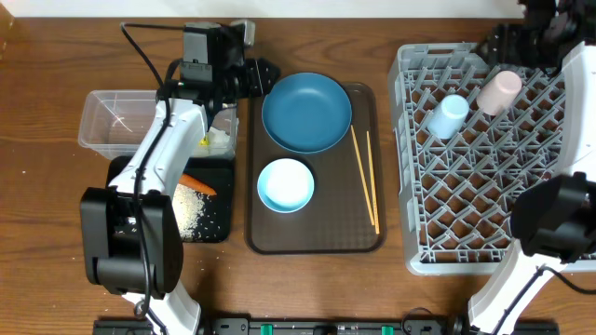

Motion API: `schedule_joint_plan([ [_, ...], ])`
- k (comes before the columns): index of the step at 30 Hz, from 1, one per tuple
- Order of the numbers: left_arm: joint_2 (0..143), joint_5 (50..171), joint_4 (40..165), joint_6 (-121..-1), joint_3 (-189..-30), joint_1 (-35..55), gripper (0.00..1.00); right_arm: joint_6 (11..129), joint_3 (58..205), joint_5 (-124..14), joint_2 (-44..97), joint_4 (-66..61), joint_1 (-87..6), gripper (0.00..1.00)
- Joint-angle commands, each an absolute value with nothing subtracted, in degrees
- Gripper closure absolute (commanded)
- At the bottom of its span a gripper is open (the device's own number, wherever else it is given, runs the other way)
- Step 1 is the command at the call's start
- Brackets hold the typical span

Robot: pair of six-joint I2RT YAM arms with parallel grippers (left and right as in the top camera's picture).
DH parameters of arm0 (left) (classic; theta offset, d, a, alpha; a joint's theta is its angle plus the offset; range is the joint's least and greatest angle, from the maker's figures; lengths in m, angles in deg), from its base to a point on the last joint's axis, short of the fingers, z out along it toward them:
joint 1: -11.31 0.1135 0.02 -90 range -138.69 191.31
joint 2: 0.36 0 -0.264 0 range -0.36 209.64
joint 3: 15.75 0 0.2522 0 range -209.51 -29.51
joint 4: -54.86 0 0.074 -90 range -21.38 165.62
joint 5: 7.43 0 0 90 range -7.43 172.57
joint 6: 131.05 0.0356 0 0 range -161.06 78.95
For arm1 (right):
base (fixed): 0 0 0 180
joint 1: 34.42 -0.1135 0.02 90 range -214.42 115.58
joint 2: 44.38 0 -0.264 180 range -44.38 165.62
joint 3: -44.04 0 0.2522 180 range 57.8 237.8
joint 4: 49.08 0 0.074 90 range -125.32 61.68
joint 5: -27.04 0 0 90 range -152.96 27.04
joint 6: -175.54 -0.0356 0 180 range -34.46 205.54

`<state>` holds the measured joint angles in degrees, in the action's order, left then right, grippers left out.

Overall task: Sort waste into correct bins and load items into the dishwasher rack
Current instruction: 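Lower the pink cup upside down into the rack and release it, then reach the right gripper to the rim of the blue plate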

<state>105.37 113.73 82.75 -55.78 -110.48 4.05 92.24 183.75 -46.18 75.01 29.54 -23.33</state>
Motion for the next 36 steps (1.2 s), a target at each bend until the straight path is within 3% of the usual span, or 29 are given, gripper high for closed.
schedule_joint_plan([
  [1, 104.0, 104.9, 84.7, -54.8, -110.4, 4.2, 0.66, 94.1, 184.4, -41.3, 74.4, 29.6, -27.6, 0.25],
  [16, 102.2, 104.8, 93.6, -51.2, -110.4, 4.2, 0.66, 97.7, 183.4, -47.3, 74.7, 24.9, -45.7, 0.22],
  [28, 96.4, 100.9, 99.2, -49.2, -110.4, 4.2, 0.66, 98.5, 180.5, -47.1, 74.8, 23.3, -52.6, 0.20],
  [36, 96.4, 99.3, 98.9, -48.1, -110.4, 2.5, 0.66, 98.5, 175.0, -46.9, 74.9, 15.7, -52.9, 0.19],
])
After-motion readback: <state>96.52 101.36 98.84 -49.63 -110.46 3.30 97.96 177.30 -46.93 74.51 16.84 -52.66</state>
